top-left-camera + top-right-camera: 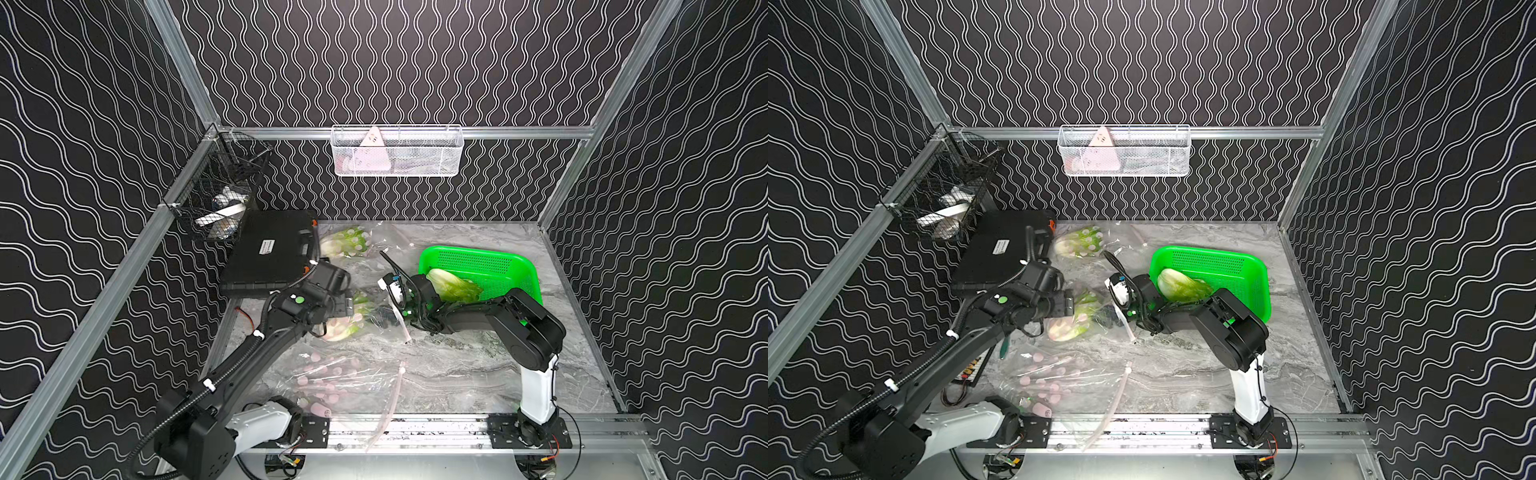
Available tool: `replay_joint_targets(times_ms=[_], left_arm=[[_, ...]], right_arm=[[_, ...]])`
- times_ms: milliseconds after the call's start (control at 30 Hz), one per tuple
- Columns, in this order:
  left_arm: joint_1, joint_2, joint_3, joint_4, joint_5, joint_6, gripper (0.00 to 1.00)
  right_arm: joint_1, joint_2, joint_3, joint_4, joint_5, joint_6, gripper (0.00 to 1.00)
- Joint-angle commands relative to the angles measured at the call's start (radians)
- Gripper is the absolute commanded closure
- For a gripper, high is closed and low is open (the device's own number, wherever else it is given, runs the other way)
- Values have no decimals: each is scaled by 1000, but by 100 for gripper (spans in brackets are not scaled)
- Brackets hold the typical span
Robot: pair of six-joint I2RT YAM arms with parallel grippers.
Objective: Open the zip-top bag and take out the chinese cabbages
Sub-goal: Pick up the Chinese cabbage from the zipper food storage bag.
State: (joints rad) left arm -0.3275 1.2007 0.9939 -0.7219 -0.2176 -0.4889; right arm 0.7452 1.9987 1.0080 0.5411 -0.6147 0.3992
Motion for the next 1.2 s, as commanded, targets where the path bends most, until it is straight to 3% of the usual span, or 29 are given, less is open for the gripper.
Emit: replay_joint_targets(times_ms=[0,267,467,600,933,1167], left_arm=[[87,64,-14,90,200,-42,16],[143,282,-79,226,355,-60,27],[143,308,-117,260,353,-71,29],[143,310,-103,253,347,-70,29],[143,311,-157,303,381,-108,30],[145,270,-177,331,394,-127,31]], right_arm=[[-3,14,8,77,-86,-15,24],[-9,57,32,129,-90,-2,24],[-9,86,67,137,-80,-71,24],[-8,120,98,122,-161,-79,26],[27,206,90,326,-359,49,45],[29,225,93,405,-386,105,61]])
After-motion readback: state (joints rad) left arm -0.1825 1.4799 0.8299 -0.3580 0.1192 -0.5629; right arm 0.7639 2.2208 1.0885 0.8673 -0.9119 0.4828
